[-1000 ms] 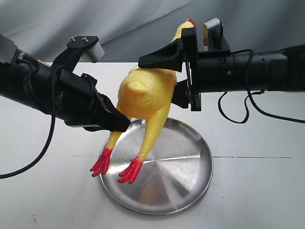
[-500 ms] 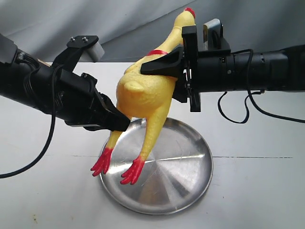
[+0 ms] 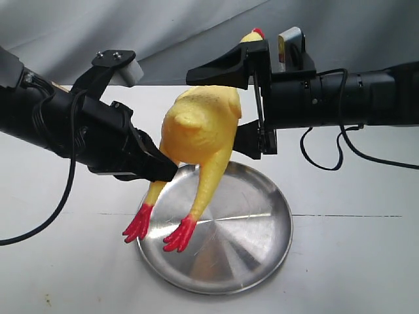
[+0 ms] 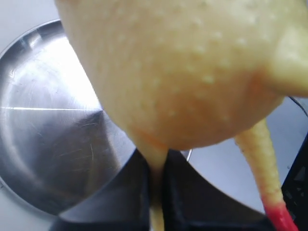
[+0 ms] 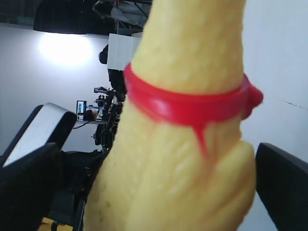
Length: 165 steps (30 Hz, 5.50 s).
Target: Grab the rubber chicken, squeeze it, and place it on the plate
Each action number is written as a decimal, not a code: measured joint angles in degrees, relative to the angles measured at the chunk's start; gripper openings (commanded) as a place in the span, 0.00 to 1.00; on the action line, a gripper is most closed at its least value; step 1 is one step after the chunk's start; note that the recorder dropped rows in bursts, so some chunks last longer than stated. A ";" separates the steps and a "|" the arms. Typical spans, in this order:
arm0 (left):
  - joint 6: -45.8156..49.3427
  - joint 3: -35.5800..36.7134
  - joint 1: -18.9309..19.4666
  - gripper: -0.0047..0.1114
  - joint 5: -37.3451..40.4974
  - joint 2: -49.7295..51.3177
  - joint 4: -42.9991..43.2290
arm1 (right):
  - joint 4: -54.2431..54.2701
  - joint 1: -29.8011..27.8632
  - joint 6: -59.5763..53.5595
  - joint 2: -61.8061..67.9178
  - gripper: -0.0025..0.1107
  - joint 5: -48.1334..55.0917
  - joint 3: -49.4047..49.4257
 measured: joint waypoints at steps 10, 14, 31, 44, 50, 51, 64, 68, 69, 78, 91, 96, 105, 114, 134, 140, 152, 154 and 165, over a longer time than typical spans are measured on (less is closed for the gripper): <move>0.00 0.00 0.00 0.04 0.00 0.00 0.00 | 1.06 -3.09 0.00 0.00 0.95 3.80 0.00; 0.00 0.00 0.00 0.04 0.00 0.00 0.00 | -1.24 -7.23 0.00 0.00 0.95 3.97 0.00; -1.44 0.00 0.00 0.04 -1.07 0.00 0.47 | -11.81 -20.01 -3.16 -0.12 0.02 4.20 0.00; -11.14 -0.08 0.00 0.04 -6.00 5.50 2.32 | -28.70 -20.36 -5.18 -22.71 0.02 -14.33 0.00; -11.51 -0.08 -2.29 0.04 -7.88 12.18 2.87 | -35.76 -20.24 2.75 -31.32 0.02 -14.63 0.00; -11.51 -0.08 -3.00 0.04 -8.38 12.84 2.87 | -37.50 -19.95 4.03 -32.01 0.02 -14.63 0.00; -11.51 0.63 -6.85 0.04 -11.20 18.10 2.75 | -45.75 -15.86 12.46 -37.18 0.02 -12.19 0.00; -11.40 2.85 -6.85 0.04 -11.84 18.10 2.64 | -46.83 -15.18 13.32 -37.18 0.02 -11.94 0.00; -11.40 3.39 -6.85 0.04 -12.09 18.10 2.64 | -46.83 -15.18 13.30 -37.18 0.02 -11.94 0.00; -8.85 5.82 -6.85 0.06 -13.53 18.15 0.18 | -46.87 -15.18 13.52 -37.18 0.02 -11.94 0.00; -9.69 5.86 -6.85 0.63 -10.31 22.41 -0.89 | -46.96 -15.18 13.67 -37.18 0.02 -12.06 0.00; -11.28 5.39 -4.96 0.63 -5.86 20.80 -0.20 | -46.96 -15.18 13.67 -37.18 0.02 -11.94 0.00; -12.54 -0.14 7.19 0.08 6.27 10.38 0.67 | -49.48 -15.18 12.20 -37.18 0.02 -11.94 0.00; -12.64 -0.23 18.75 0.04 6.81 -0.16 1.08 | -52.61 -15.18 11.60 -37.26 0.02 -19.45 8.34; -55.69 5.41 21.42 0.04 -25.64 -53.73 64.18 | -63.99 -15.18 11.37 -72.55 0.02 -35.08 -6.61; -65.53 5.93 21.42 0.04 -22.77 -62.69 76.73 | -66.33 -15.18 11.25 -78.25 0.02 -35.26 -7.68; -66.48 12.20 21.42 0.04 -15.14 -80.69 78.26 | -72.15 -15.18 11.27 -92.03 0.02 -34.70 -7.90; -66.48 13.29 21.42 0.04 -13.56 -83.07 78.35 | -72.54 -15.18 11.38 -94.07 0.02 -34.70 -7.02; -64.00 16.26 21.42 0.04 -6.15 -85.76 75.04 | -73.01 -15.18 12.50 -102.69 0.02 -31.33 5.28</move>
